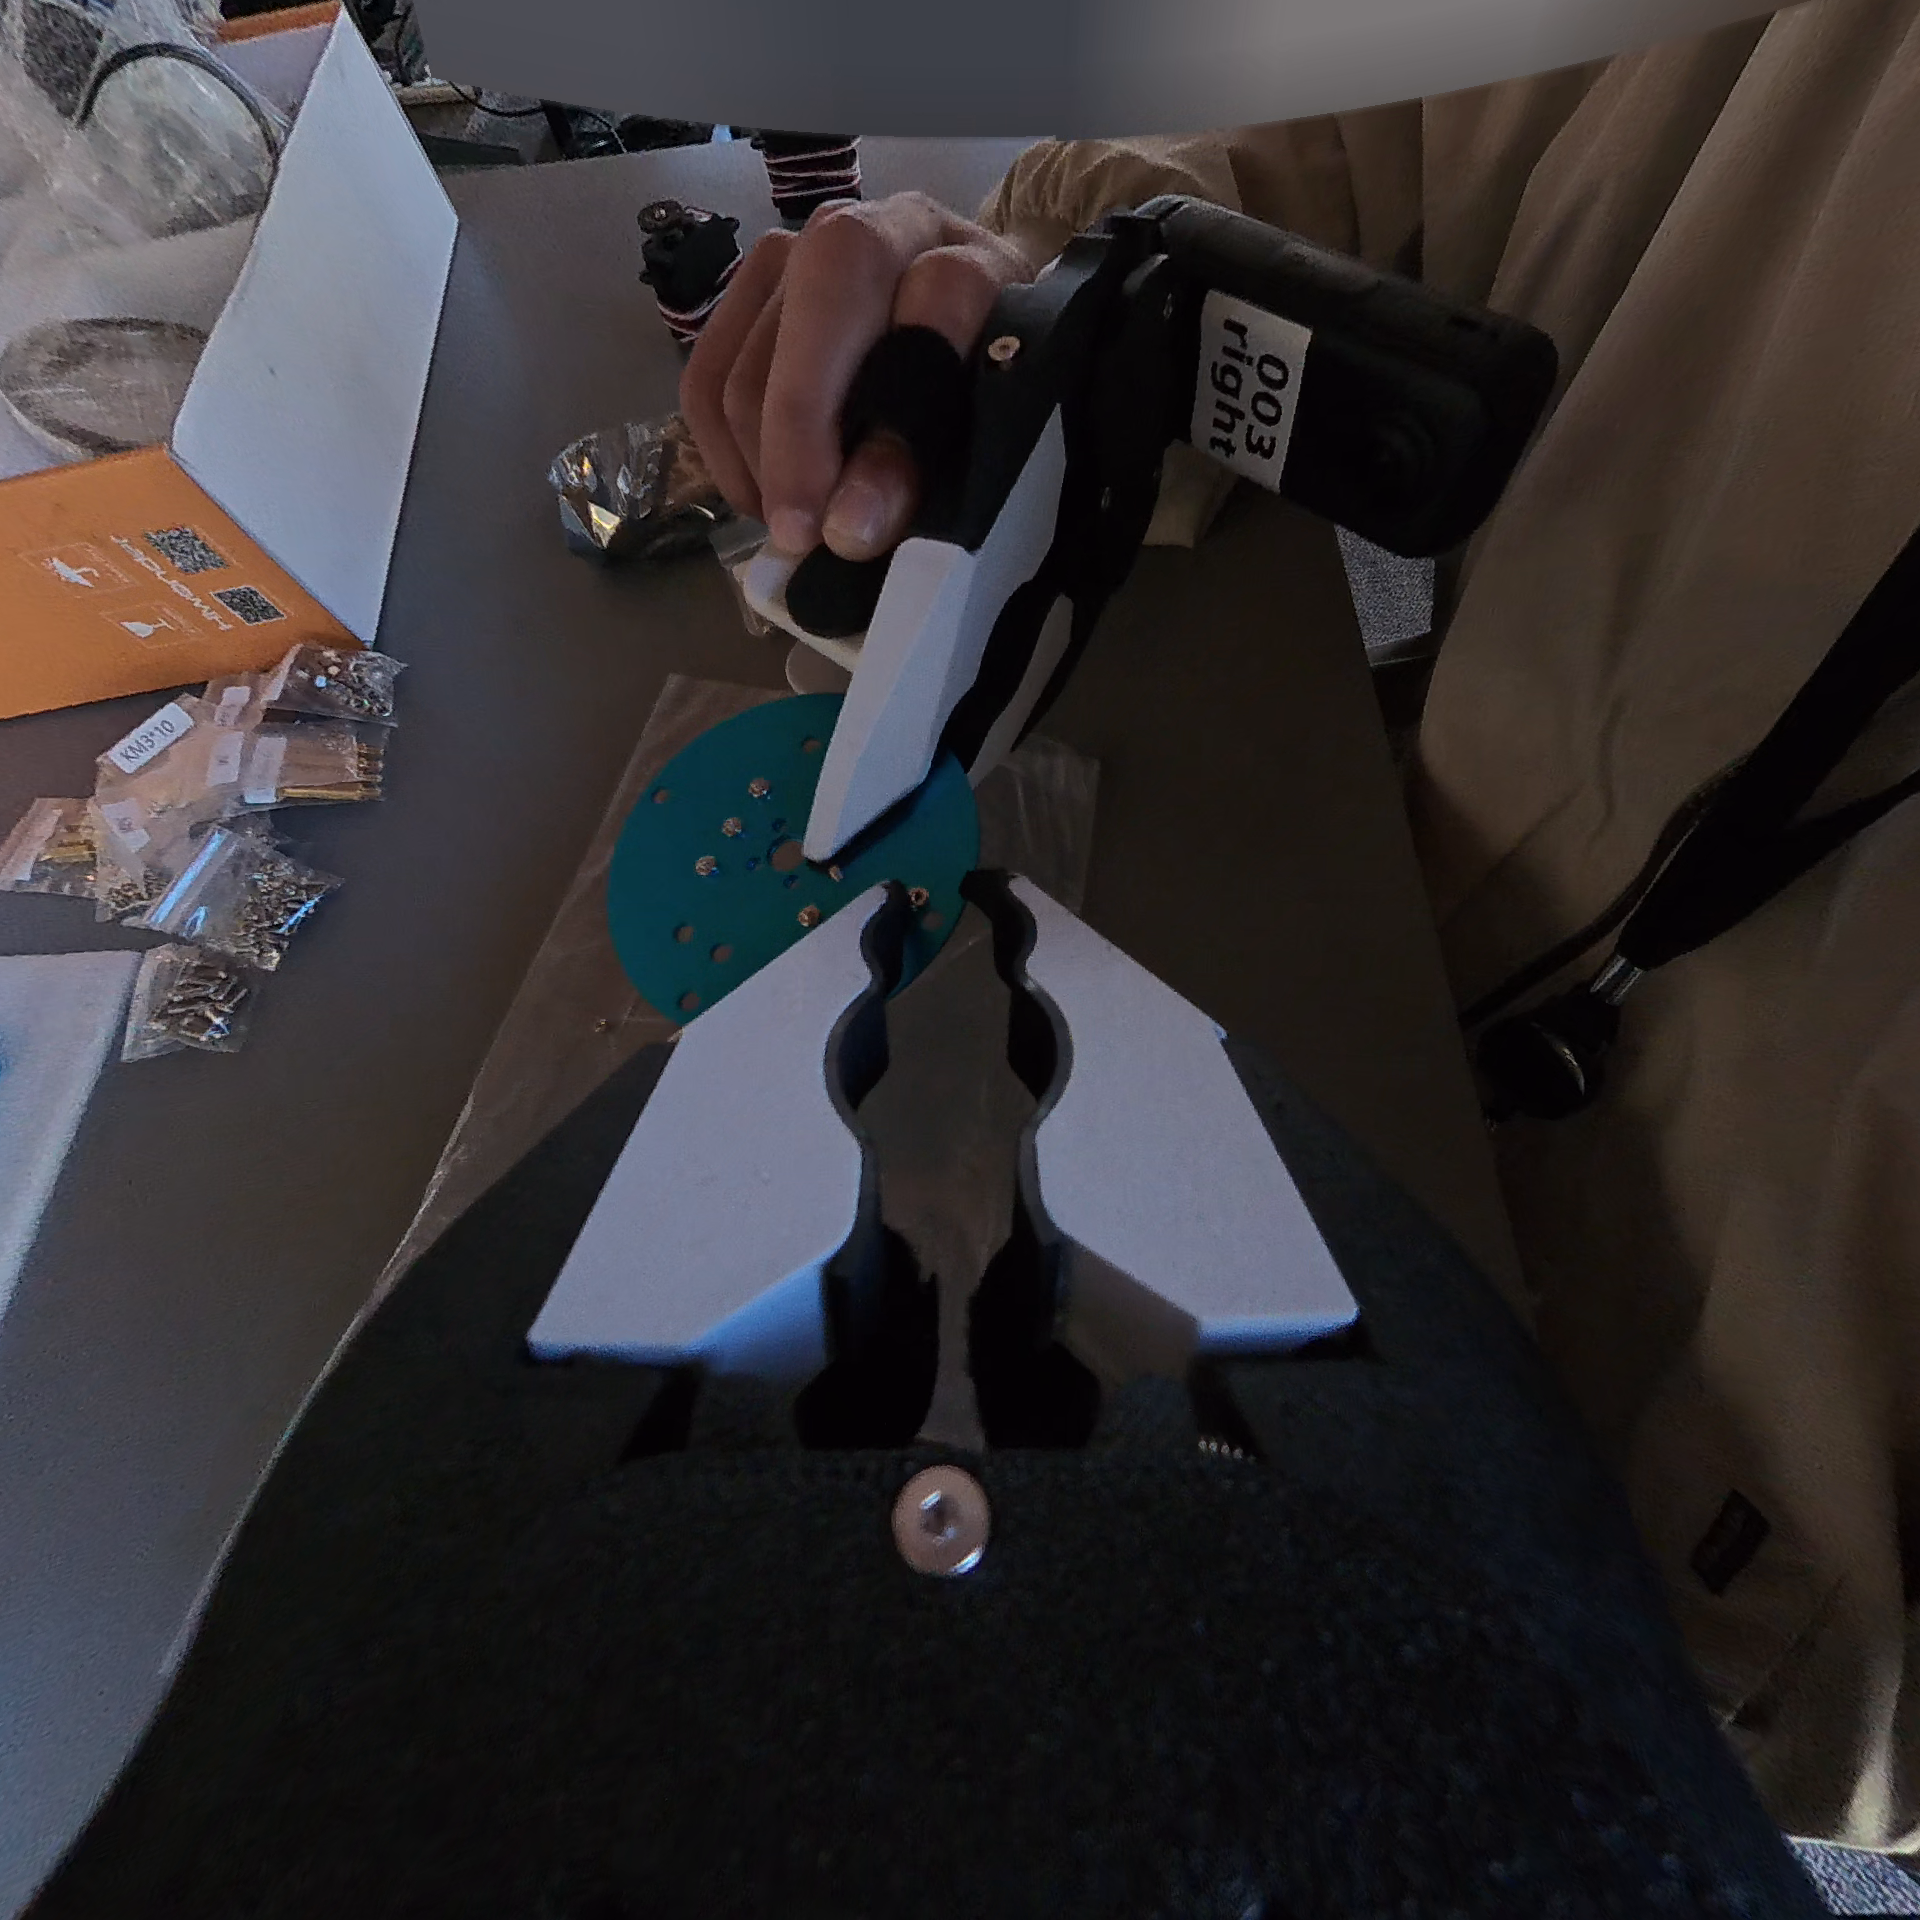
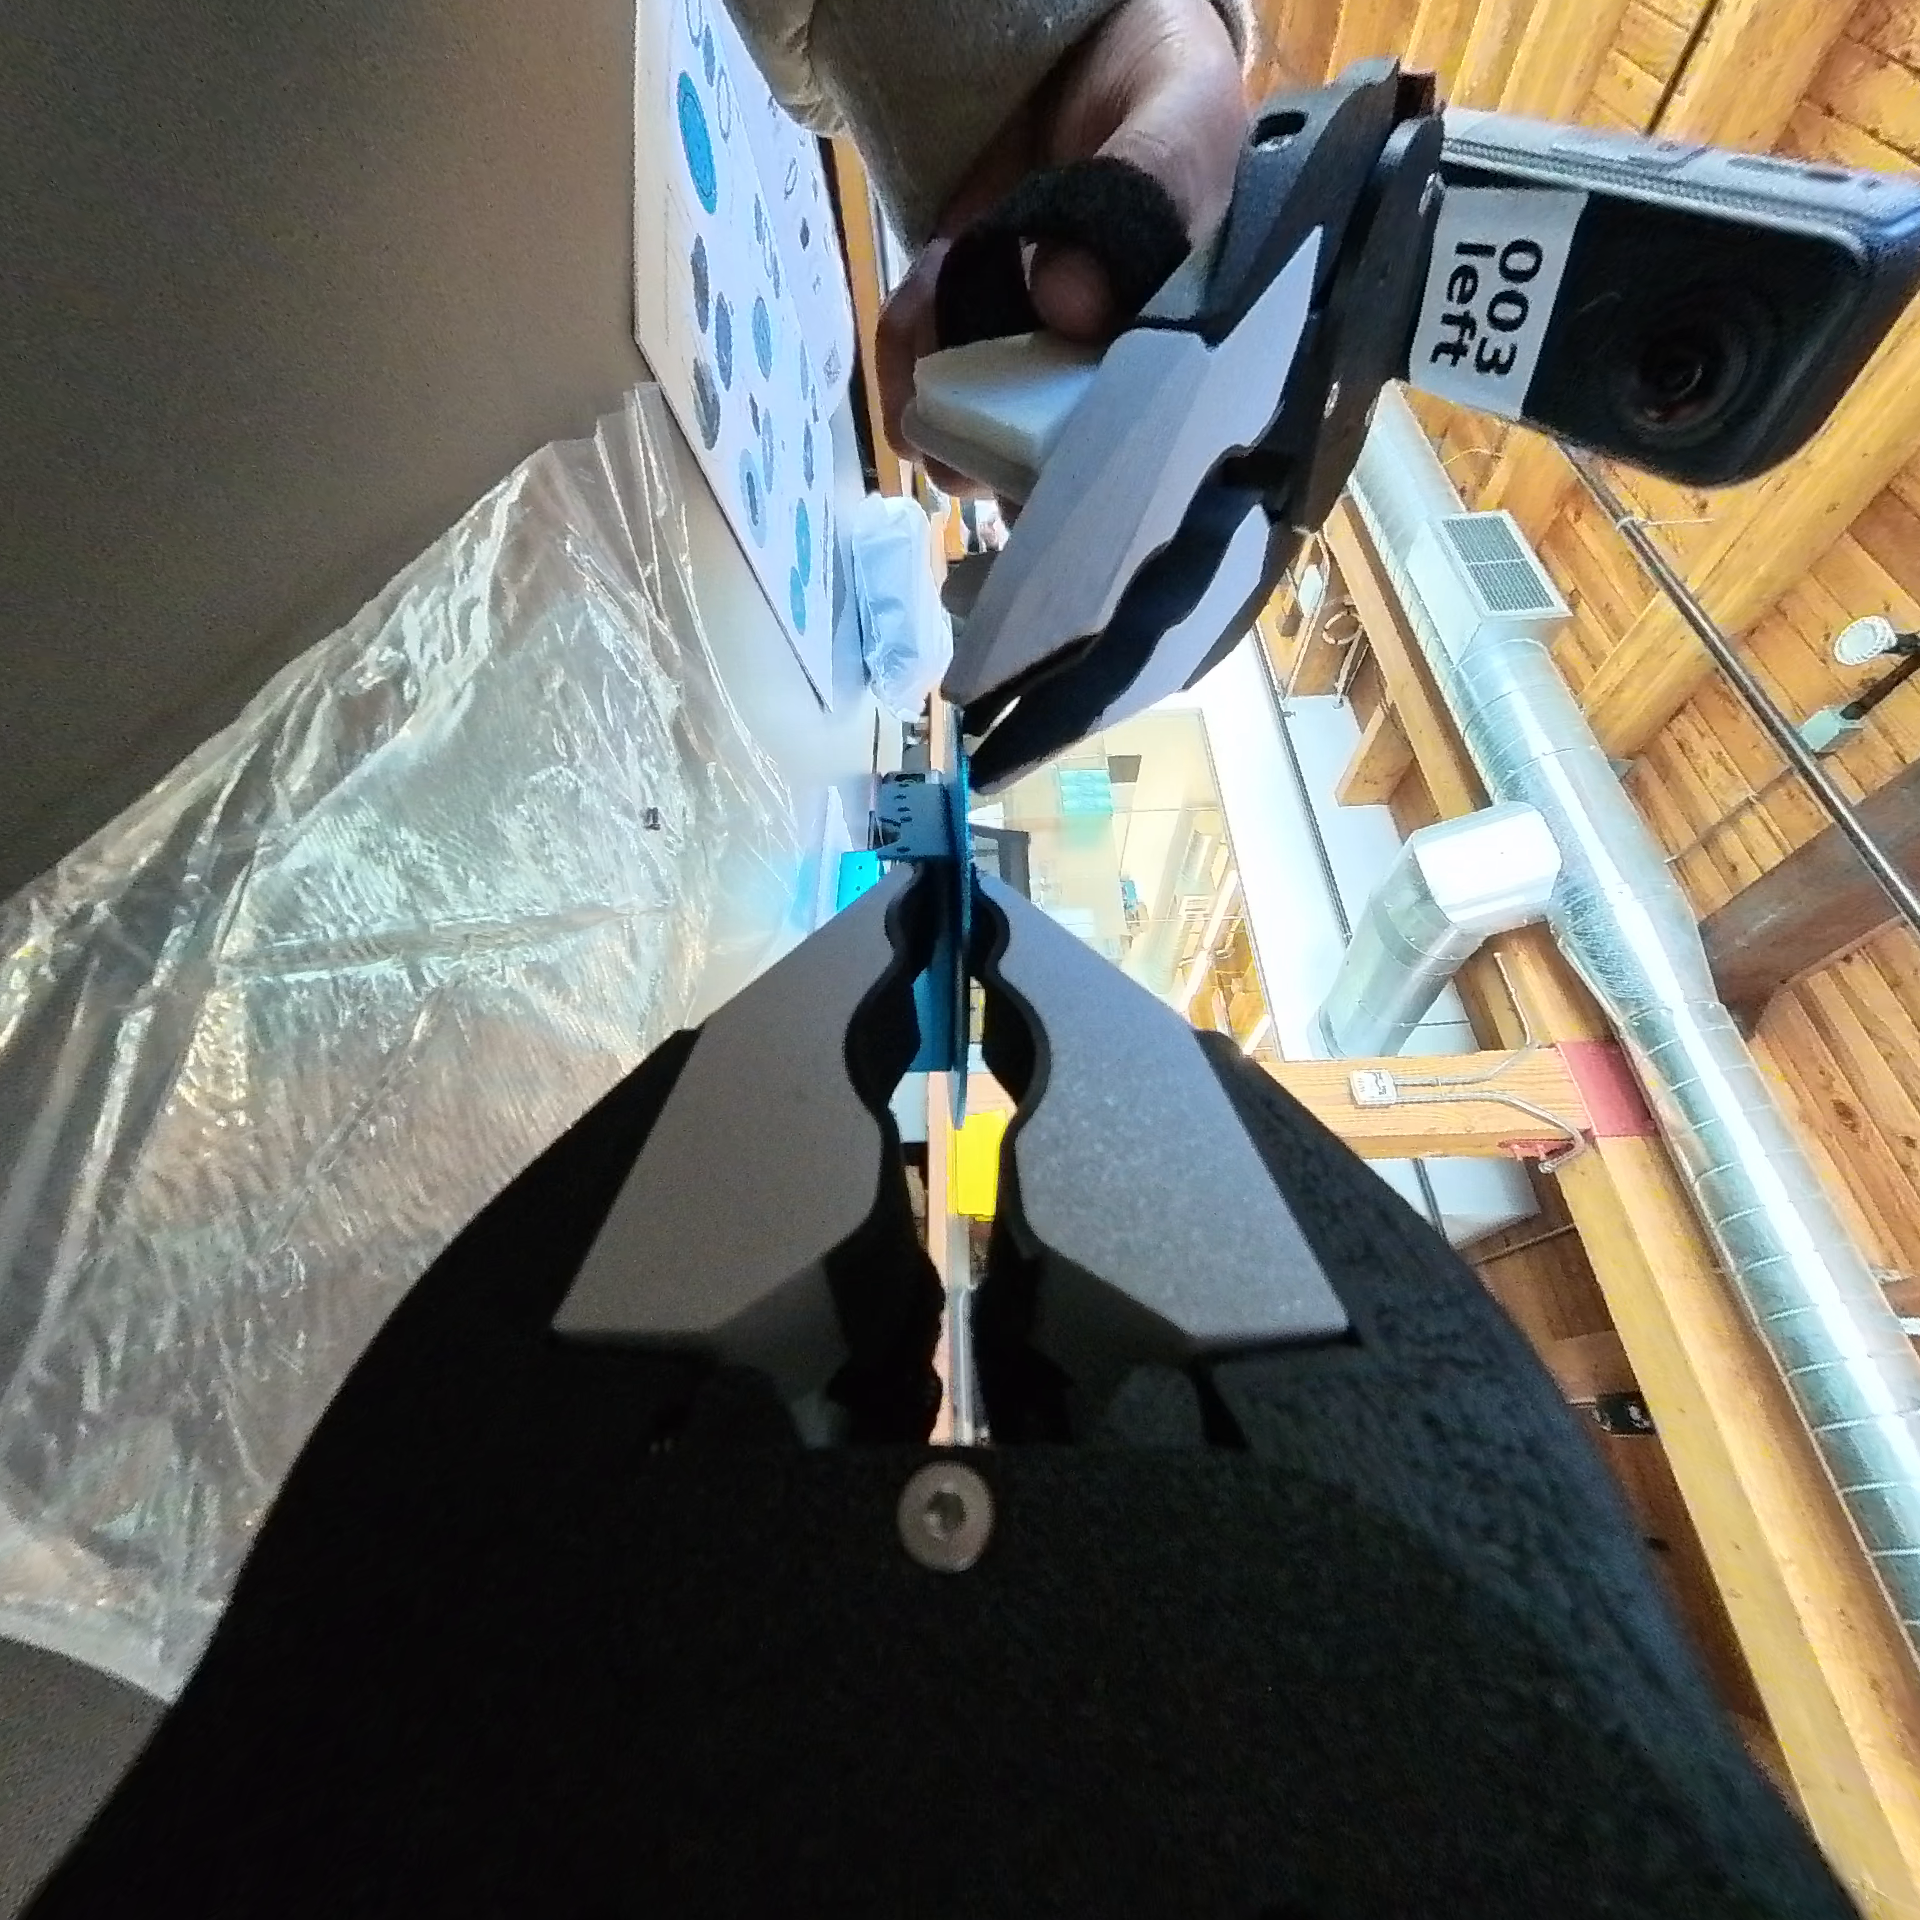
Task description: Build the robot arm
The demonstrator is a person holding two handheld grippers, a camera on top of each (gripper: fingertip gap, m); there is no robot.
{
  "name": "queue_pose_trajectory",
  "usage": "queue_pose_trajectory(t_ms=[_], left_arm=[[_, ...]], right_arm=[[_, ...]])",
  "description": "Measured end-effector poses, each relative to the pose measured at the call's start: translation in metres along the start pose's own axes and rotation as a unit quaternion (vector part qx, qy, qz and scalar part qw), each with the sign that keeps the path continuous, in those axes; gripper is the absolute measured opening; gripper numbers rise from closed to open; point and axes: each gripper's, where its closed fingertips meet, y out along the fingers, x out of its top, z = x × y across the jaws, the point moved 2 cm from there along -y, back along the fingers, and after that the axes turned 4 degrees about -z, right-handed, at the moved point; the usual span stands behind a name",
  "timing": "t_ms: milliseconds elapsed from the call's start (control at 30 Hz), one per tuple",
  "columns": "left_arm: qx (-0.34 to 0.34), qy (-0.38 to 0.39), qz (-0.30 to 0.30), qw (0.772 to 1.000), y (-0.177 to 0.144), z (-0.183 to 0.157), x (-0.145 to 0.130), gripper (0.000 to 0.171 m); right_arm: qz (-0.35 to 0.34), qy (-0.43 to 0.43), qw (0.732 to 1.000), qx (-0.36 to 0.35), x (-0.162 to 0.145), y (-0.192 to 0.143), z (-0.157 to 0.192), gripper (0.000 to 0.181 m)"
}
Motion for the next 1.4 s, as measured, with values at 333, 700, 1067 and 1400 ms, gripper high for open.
queue_pose_trajectory(t_ms=[333,700,1067,1400], left_arm=[[0.008,0.017,0.011,1.000,-0.0027,-0.0013,-0.0004,0.015],[0.016,0.060,0.041,0.997,-0.0003,-0.0036,-0.0017,0.010],[0.023,0.064,0.043,0.997,-0.0015,-0.0033,-0.0005,0.008],[0.030,0.076,0.052,0.995,-0.0011,-0.0047,-0.0011,0.007]], right_arm=[[0.001,0.003,1.000,-0.002,-0.0002,-0.0003,-0.0013,0.002],[-0.003,-0.006,1.000,0.002,0.0024,-0.0003,0.0006,0.002],[-0.004,0.000,1.000,0.001,0.0019,-0.0003,0.0000,0.002],[-0.003,-0.003,1.000,0.004,0.0019,0.0000,0.0011,0.002]])
